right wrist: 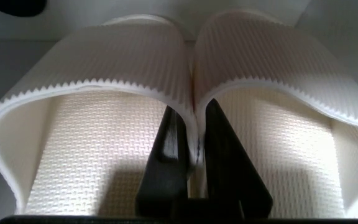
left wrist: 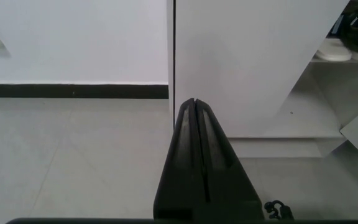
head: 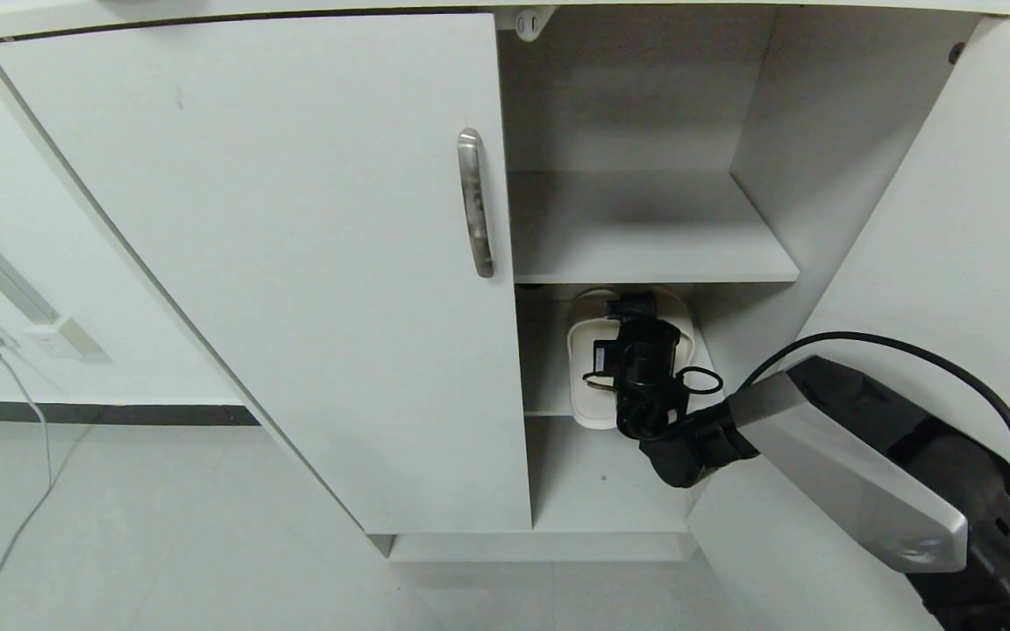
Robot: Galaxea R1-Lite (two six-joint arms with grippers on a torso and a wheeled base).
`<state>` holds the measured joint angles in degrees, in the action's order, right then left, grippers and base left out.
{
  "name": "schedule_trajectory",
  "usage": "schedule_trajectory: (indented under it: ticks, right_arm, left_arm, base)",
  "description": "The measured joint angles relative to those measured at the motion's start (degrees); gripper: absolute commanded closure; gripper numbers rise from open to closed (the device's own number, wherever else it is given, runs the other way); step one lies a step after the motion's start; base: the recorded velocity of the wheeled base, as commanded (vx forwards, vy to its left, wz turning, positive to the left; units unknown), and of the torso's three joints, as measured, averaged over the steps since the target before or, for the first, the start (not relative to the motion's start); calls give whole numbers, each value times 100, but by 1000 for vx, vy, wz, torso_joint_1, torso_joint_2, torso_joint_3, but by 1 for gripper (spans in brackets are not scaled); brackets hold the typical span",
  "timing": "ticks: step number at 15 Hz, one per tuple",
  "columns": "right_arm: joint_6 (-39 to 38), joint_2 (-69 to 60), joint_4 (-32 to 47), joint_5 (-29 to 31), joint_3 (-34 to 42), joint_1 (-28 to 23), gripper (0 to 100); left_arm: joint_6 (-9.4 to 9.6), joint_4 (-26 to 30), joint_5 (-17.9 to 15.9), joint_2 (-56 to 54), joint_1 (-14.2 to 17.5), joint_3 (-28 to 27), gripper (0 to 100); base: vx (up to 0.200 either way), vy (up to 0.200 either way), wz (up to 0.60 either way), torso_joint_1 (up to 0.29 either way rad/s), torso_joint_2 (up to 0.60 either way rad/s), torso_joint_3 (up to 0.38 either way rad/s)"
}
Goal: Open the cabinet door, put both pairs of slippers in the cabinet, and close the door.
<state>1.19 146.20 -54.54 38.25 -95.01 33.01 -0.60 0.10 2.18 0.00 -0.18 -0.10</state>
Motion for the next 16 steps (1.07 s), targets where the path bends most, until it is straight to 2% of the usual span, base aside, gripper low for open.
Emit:
schedule_trajectory:
  ticks: [5,6,12,16]
  right_arm:
    - [0,57,0,-2,-7,0,100]
    - [2,63,0,-2,-7,2,0]
    - [0,46,2,9,124,23,0]
    - [-7,-367,-206,23,929,163,0]
  left_arm:
    - [2,0,9,0,0,0,100]
    - [0,-2,9,0,0,0,100]
    - [0,0,9,0,0,0,100]
    - [2,0,9,0,0,0,100]
  base:
    - [0,0,0,0,0,0]
    - [0,0,0,0,0,0]
    - [0,0,0,0,0,0]
    - [0,0,0,0,0,0]
